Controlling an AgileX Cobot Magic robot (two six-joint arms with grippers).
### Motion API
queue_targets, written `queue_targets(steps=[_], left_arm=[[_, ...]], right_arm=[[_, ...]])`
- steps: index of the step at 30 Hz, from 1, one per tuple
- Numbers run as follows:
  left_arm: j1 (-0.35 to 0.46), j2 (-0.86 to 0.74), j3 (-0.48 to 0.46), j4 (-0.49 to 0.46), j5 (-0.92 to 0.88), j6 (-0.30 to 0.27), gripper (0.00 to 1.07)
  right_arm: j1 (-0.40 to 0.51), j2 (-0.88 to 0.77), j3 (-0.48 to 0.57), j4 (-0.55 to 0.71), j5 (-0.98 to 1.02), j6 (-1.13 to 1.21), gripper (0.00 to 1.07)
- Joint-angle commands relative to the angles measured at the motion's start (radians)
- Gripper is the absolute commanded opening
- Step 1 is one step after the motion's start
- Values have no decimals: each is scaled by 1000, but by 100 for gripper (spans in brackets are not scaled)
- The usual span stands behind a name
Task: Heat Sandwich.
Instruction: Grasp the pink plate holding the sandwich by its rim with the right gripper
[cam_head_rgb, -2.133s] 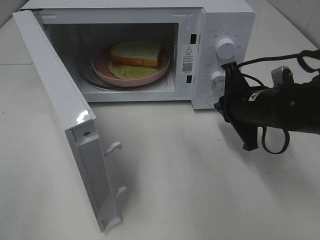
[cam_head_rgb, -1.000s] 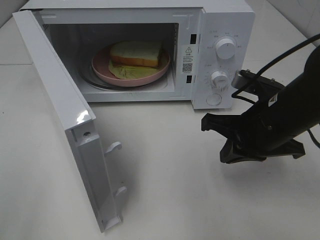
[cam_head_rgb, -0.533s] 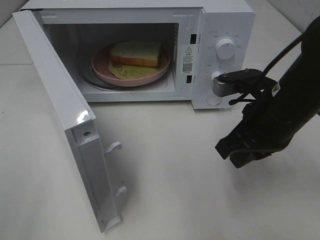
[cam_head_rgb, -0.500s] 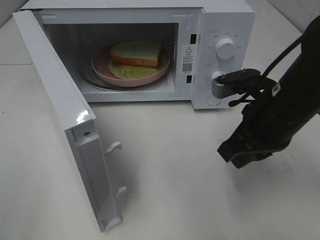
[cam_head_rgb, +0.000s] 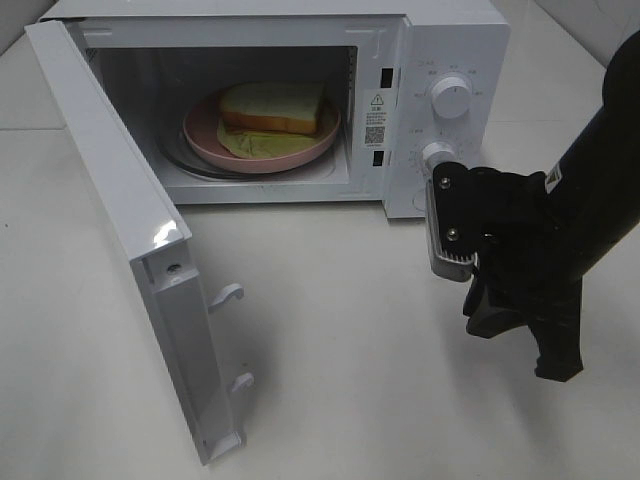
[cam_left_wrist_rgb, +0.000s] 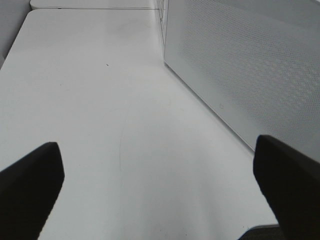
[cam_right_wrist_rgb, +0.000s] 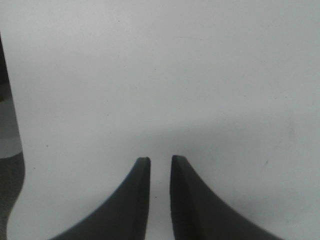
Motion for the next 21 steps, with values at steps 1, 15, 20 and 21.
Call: queue_targets(steps=[1,15,20,21], left_arm=[[4,-24,3,-4,-4,-3,98],[4,-24,3,-4,-4,-3,98],[4,-24,3,-4,-4,-3,98],[4,-24,3,-4,-4,-3,98]], right_arm=[[-6,-5,-5,-16,-15,-93,25],[-5,1,-5,-107,-72,50,93],[-3,1,-22,-149,-62,50,90],[-3,1,-47,-157,-48,50,90]])
